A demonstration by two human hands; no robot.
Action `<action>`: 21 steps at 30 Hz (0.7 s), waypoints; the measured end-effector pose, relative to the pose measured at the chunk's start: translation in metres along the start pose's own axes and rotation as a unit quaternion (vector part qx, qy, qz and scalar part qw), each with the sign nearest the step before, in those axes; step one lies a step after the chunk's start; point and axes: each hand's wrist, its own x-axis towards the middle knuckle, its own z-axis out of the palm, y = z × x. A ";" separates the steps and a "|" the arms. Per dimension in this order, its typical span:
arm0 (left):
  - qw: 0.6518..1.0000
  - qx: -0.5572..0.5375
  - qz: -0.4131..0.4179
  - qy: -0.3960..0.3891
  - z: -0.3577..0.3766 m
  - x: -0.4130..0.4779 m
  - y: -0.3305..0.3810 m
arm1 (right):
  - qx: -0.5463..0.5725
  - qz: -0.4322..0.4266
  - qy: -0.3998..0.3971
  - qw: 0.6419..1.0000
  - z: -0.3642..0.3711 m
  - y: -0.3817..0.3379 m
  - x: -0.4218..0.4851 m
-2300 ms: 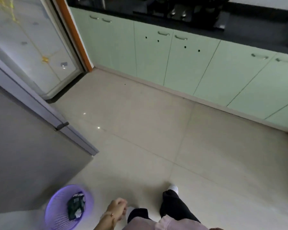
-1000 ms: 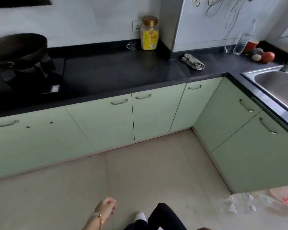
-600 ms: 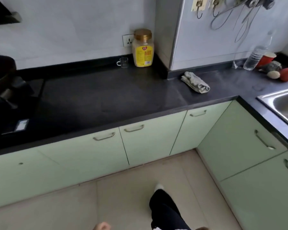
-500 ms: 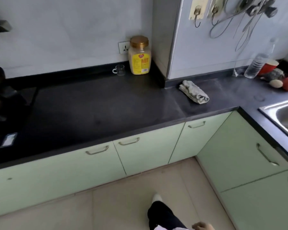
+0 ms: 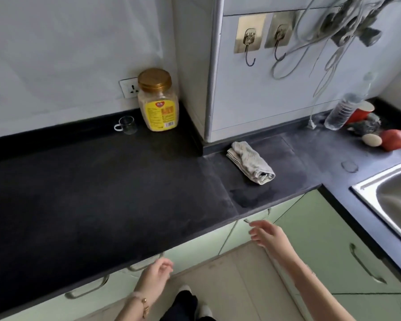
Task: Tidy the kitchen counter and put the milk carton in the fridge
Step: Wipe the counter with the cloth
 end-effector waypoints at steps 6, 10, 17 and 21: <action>0.932 0.197 0.285 0.106 -0.016 0.059 0.092 | -0.071 -0.111 0.144 0.981 -0.025 -0.073 0.053; 0.879 0.382 0.268 0.094 -0.014 0.095 0.085 | -0.232 -0.149 0.171 0.946 -0.030 -0.087 0.092; 0.844 0.437 0.298 0.089 -0.011 0.100 0.071 | -0.366 -0.152 0.066 0.916 -0.029 -0.083 0.152; 0.862 0.424 0.271 0.065 -0.012 0.098 0.071 | -0.392 -0.147 0.053 0.907 -0.029 -0.079 0.163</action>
